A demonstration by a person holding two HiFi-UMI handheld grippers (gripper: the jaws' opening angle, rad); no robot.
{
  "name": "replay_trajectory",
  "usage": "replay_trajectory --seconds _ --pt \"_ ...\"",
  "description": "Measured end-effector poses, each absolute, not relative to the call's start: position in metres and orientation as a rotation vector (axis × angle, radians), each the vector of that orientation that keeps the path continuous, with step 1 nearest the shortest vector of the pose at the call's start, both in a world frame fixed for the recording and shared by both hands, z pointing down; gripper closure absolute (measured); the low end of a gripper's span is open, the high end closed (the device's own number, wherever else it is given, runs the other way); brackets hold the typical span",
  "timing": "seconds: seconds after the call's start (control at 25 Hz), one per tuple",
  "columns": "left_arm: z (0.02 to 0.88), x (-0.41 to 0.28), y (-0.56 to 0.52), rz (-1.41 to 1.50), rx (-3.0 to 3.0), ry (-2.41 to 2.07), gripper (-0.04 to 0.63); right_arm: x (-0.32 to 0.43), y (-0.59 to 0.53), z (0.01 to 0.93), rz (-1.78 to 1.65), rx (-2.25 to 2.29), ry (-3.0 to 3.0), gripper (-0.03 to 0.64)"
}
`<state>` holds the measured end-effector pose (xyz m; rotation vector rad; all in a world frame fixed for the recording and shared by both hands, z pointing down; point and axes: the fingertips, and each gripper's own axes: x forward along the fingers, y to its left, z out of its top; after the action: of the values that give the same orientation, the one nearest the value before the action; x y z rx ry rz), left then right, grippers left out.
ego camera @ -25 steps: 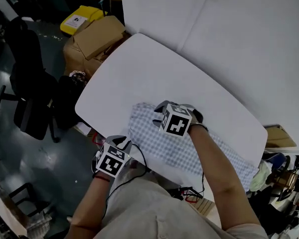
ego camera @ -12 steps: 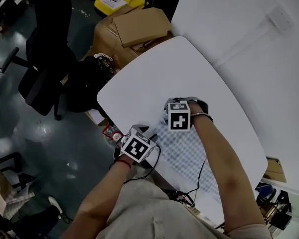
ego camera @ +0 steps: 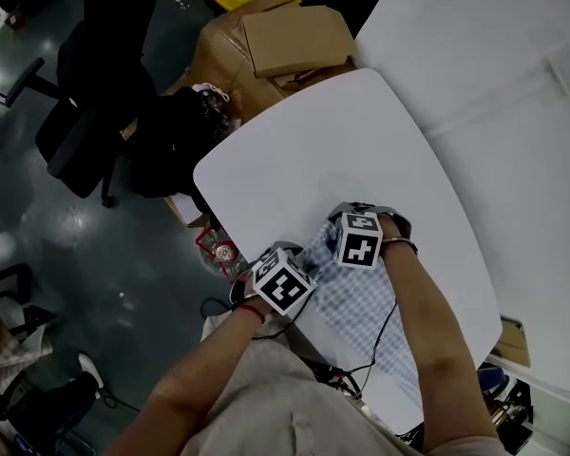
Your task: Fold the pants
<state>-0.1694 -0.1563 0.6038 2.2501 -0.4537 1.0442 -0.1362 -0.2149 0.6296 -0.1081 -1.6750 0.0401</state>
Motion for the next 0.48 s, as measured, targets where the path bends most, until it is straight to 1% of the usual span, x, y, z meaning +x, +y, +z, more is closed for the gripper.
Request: replay_trajectory --seconds 0.04,0.08,0.12,0.16,0.2,0.32,0.48 --pt "0.605 -0.168 -0.154 1.049 2.247 -0.448 0.417 -0.135 -0.214 0.631 0.049 -0.091 -1.684 0.396" --pt "0.606 -0.166 -0.152 1.051 2.244 -0.443 0.417 -0.135 -0.212 0.632 0.062 -0.078 -1.695 0.414" --pt "0.607 -0.165 -0.151 1.051 2.243 -0.441 0.417 -0.135 -0.21 0.632 0.076 -0.066 -1.708 0.444" --pt "0.606 -0.165 -0.15 1.05 2.243 -0.441 0.416 -0.136 -0.207 0.632 0.09 -0.052 -1.727 0.502" --pt "0.605 -0.165 -0.15 1.046 2.243 -0.444 0.416 -0.136 -0.206 0.631 0.098 -0.03 -1.749 0.518" --pt "0.6 -0.174 -0.151 1.032 2.24 -0.461 0.413 -0.135 -0.205 0.62 0.042 0.076 -1.856 0.531" --pt "0.585 -0.187 -0.161 0.977 2.282 -0.454 0.394 -0.133 -0.203 0.579 -0.235 0.263 -2.011 0.531"
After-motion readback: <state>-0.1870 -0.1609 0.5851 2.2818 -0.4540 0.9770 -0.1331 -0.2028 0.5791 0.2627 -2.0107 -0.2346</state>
